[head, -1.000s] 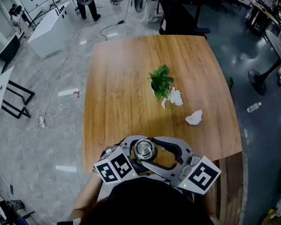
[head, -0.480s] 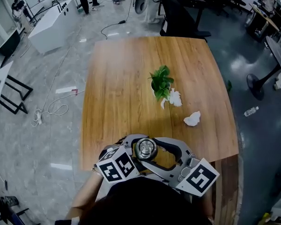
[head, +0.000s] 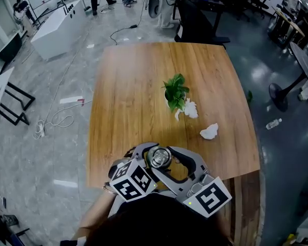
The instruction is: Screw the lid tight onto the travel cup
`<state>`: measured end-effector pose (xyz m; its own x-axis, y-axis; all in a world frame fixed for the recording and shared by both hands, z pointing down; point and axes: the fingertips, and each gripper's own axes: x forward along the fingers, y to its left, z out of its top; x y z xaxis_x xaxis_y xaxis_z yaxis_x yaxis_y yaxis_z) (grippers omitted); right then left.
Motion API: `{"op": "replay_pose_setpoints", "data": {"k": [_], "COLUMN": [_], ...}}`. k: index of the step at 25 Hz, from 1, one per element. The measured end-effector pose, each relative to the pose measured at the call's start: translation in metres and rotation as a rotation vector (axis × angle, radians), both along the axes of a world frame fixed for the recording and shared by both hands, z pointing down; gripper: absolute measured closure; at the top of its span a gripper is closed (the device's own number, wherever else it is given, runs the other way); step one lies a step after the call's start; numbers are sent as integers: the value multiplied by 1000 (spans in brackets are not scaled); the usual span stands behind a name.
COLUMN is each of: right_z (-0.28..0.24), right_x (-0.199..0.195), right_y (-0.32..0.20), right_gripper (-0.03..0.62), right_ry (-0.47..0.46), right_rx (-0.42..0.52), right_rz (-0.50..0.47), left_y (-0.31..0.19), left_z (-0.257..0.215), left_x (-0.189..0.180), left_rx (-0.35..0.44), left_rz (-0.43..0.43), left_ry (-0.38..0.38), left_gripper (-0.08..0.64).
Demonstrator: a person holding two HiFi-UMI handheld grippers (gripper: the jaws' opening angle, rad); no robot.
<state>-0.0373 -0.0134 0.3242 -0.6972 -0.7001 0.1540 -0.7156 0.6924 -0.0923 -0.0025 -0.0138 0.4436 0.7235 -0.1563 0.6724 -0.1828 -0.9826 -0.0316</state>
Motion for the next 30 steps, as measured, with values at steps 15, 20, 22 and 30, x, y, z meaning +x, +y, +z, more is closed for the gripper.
{"op": "replay_pose_setpoints", "data": {"k": [15, 20, 22, 30], "right_z": [-6, -17, -18, -14], "right_x": [-4, -7, -10, 4], "right_y": [-7, 11, 20, -7], "right_gripper": [344, 344, 344, 344], "right_ry": [-1, -136, -124, -49], "right_rx": [1, -61, -60, 15], "right_rz": [36, -137, -225, 53], "left_y": [-6, 27, 43, -3], "left_z": [-5, -16, -17, -12], "left_x": [-4, -2, -2, 8], "left_rx": [36, -74, -88, 36], "left_rz": [77, 278, 376, 54], "left_ry": [-42, 32, 22, -27], "left_gripper": [175, 175, 175, 175]}}
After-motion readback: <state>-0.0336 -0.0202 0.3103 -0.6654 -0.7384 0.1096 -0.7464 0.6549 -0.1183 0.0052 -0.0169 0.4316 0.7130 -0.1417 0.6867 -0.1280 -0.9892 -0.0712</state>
